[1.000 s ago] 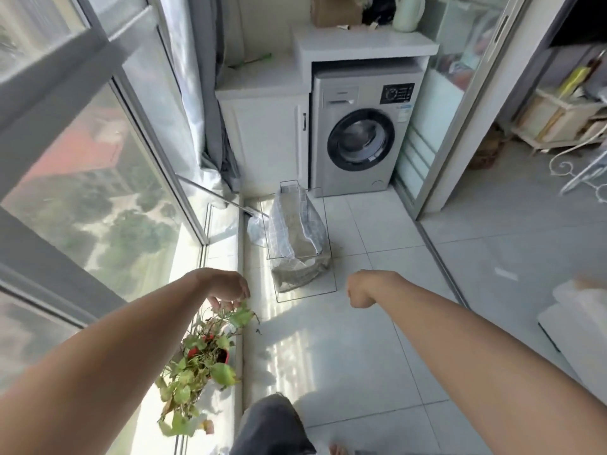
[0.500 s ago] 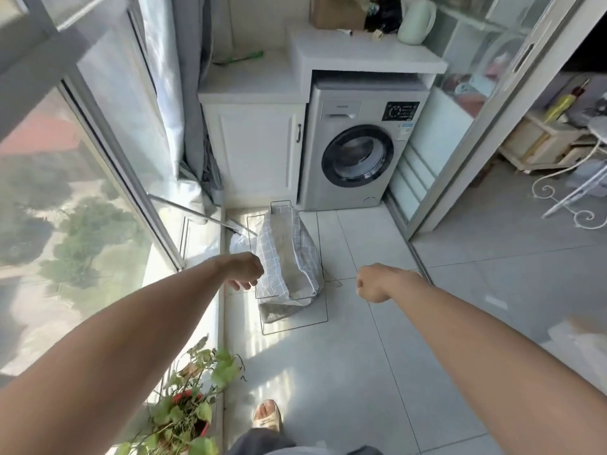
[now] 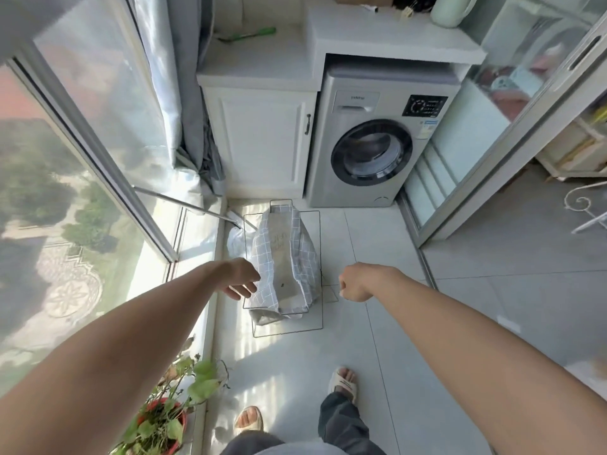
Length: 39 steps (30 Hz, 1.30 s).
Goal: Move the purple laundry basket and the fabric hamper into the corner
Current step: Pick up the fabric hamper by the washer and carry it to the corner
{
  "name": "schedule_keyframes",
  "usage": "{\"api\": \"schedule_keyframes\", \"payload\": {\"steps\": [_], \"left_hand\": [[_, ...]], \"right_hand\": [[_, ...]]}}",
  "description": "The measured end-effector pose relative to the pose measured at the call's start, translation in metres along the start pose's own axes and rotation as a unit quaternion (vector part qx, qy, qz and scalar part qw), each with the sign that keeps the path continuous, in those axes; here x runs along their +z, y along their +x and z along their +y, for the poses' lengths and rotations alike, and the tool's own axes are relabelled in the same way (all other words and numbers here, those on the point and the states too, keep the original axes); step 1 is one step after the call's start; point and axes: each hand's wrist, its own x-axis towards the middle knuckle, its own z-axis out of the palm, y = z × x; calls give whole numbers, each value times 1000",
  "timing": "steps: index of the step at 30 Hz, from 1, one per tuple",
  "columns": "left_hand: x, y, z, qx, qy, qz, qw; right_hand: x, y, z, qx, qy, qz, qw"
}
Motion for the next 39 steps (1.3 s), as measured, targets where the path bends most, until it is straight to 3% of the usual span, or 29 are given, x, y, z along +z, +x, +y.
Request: {"api": "schedule_keyframes", "payload": {"steps": [8, 14, 21, 26, 33, 39], "left_hand": [[13, 26, 47, -45, -9, 90, 995], [39, 32, 62, -64, -8, 44, 997], [13, 59, 36, -106, -41, 38, 993], [-18, 91, 31, -112, -42, 43, 992], [-46, 125, 30, -94, -71, 37, 992], [-59, 128, -6, -128, -108, 44, 985]], "right_hand": [[-41, 46, 94, -21, -35, 30, 999], [-48, 71, 128, -1, -117, -42, 992], [-84, 110, 98, -86, -123, -11, 989], [-116, 137, 66, -133, -138, -35, 981], [-159, 177, 47, -127, -164, -22, 978], [-183, 204, 26, -128, -192, -28, 973]]}}
